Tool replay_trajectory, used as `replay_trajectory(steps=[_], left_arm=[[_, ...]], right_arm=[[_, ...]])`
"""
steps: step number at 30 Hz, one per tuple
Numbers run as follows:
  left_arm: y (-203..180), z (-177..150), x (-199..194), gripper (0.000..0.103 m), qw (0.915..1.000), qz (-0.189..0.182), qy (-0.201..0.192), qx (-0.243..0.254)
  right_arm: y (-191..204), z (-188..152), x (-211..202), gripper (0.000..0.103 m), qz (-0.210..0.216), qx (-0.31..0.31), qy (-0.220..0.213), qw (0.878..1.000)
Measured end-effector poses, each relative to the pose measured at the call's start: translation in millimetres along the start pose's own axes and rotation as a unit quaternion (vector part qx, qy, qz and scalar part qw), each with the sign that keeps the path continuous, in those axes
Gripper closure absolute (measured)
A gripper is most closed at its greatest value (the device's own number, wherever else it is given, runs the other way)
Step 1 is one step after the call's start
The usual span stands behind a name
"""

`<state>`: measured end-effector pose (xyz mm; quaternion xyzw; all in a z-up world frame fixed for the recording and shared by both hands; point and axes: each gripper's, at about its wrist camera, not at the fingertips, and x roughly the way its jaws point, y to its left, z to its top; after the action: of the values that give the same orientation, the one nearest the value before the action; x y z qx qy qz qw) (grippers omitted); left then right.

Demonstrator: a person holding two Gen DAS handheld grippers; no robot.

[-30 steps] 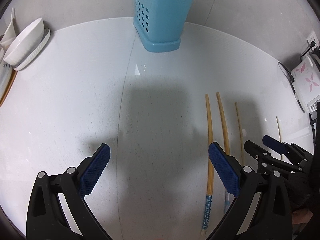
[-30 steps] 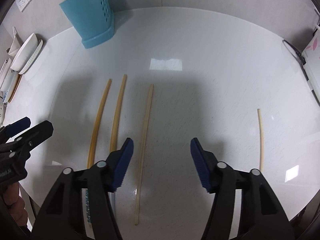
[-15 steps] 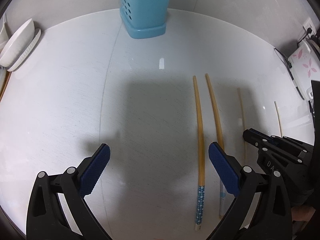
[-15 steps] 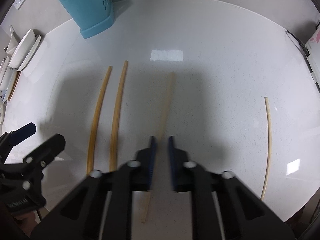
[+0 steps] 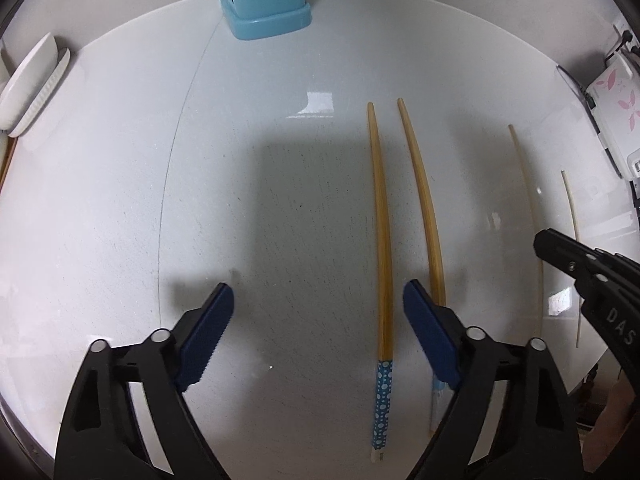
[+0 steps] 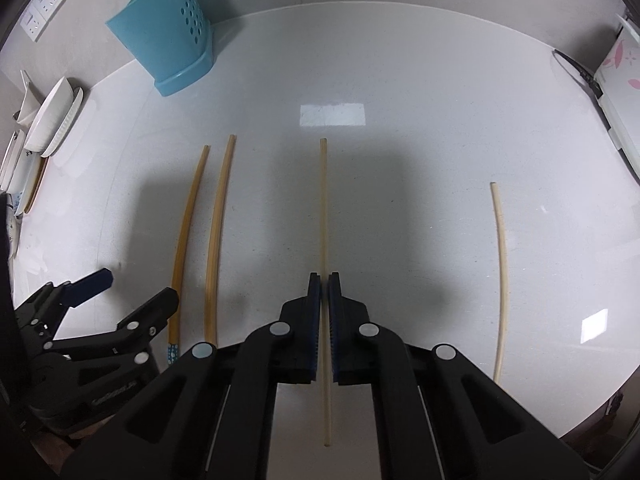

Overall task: Organize utensils
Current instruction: 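Grasp a blue-dotted chopstick with the left gripper while the right grasps a plain one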

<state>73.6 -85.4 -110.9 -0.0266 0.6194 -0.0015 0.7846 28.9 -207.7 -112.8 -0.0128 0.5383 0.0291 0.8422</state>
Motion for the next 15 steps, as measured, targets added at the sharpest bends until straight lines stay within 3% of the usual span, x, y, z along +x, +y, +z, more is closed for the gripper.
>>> replay_trajectory(steps=[8,12,15], left_arm=[[-5.4,7.8,2.0,0.052,0.9997,0.021,0.013,-0.007],[-2.6,11.5,2.7,0.095,0.9994,0.026,0.014,-0.015],[3.9,11.7,0.0,0.096,0.999,0.029,0.004,-0.032]], right_arm=[[-1.2,2.8,-6.2,0.1,0.004,-0.004,-0.007,1.0],[1.0,4.5,-6.7,0.1,0.005,-0.006,-0.008,1.0],[-1.6,3.6,-7.8,0.1,0.003,-0.006,-0.008,1.0]])
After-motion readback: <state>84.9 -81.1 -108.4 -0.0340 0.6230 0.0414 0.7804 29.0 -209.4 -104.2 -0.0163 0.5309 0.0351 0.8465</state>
